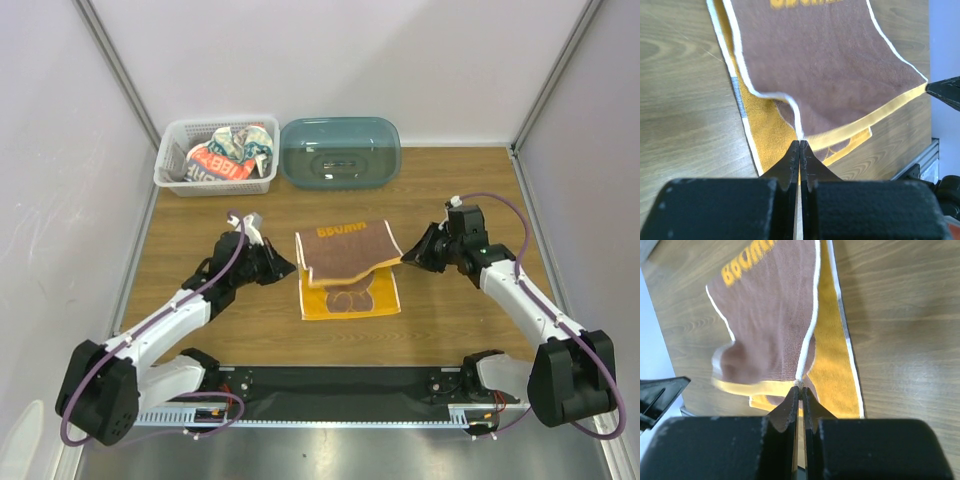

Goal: Fold and stack the towels
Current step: Fold the towel

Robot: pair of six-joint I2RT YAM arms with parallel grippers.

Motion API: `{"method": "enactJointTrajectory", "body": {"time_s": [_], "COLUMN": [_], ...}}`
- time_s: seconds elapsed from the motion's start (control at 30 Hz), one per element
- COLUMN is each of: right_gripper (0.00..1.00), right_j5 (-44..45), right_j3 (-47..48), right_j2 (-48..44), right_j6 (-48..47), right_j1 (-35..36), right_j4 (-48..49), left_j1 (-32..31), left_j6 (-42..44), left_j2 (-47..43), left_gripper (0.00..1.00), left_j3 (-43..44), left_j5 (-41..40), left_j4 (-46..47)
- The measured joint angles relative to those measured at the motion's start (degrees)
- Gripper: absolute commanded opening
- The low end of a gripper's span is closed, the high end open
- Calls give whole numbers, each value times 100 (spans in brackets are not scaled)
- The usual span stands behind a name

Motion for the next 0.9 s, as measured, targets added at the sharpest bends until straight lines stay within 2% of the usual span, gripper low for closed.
{"method": "enactJointTrajectory", "body": {"time_s": [0.4, 0.43, 0.47, 0.53, 0.57, 0.7, 0.9], "right_gripper": [0, 0, 0, 0, 0, 0, 0], "right_j5": [46, 48, 48, 46, 44, 42, 26], "right_j3": [7, 4, -4, -52, -101, -378, -459], "right_j2": [0, 0, 0, 4, 11, 57, 160], "right_j6": [-4, -7, -9, -20, -24, -39, -208], "right_j1": [4, 4, 4, 4, 4, 4, 4], "right_j4": [-57, -59, -59, -42, -35, 24, 55], "left_j1": [-31, -66, -133, -361, -505, -1014, -1342], "left_j6": [129, 105, 66, -72, -155, -501, -1029], "left_j2": [-293, -243, -157, 50, 168, 527, 942], "left_gripper": [0, 2, 15, 24, 36, 47, 49], "left_j3": [83, 74, 55, -68, -162, -573, -977], "left_j5": [-72, -37, 22, 98, 111, 46, -232], "left_j4": [-317, -273, -175, 149, 317, 798, 1582]}}
